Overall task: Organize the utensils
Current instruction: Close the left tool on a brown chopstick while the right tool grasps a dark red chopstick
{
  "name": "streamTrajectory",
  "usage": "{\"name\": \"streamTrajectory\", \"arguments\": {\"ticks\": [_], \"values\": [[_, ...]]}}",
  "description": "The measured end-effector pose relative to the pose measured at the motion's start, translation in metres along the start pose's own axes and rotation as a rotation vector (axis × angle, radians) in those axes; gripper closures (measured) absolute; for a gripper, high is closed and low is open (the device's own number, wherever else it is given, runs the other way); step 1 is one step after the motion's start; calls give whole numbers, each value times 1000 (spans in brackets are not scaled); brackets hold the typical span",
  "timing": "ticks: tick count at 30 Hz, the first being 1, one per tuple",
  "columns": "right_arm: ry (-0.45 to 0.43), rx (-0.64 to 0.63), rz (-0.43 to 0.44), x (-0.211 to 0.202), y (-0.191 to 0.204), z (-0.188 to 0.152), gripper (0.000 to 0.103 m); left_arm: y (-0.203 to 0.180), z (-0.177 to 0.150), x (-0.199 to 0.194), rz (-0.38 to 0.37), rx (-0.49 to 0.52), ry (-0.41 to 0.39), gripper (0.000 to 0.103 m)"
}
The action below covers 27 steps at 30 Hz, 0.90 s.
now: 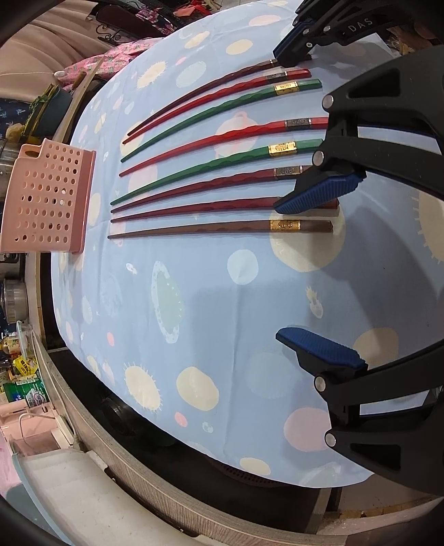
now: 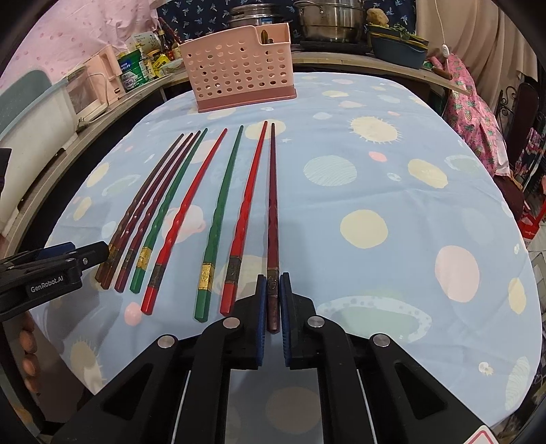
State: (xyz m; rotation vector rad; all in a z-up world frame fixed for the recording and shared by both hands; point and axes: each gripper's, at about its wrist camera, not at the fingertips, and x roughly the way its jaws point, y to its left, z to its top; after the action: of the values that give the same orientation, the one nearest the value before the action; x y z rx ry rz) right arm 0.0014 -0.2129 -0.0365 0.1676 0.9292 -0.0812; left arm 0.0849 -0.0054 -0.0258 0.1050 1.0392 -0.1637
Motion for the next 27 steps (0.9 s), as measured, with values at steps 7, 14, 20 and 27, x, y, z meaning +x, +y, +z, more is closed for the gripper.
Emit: {"name": "streamTrajectory", "arguments": {"ticks": [7,14,20,27], "values": [[-1,0,1,0,0,0,96,2,-2,7,-1,-6,21,38],[-1,-1,0,0,0,0,96,1,-2,7,-1,-10,18,39],[-1,-1,0,0,0,0,96,-2,-2,6,-17,3,14,52],[0,-1,0,0,0,0,96,-1,0,4,-32,-1,17,81]]}}
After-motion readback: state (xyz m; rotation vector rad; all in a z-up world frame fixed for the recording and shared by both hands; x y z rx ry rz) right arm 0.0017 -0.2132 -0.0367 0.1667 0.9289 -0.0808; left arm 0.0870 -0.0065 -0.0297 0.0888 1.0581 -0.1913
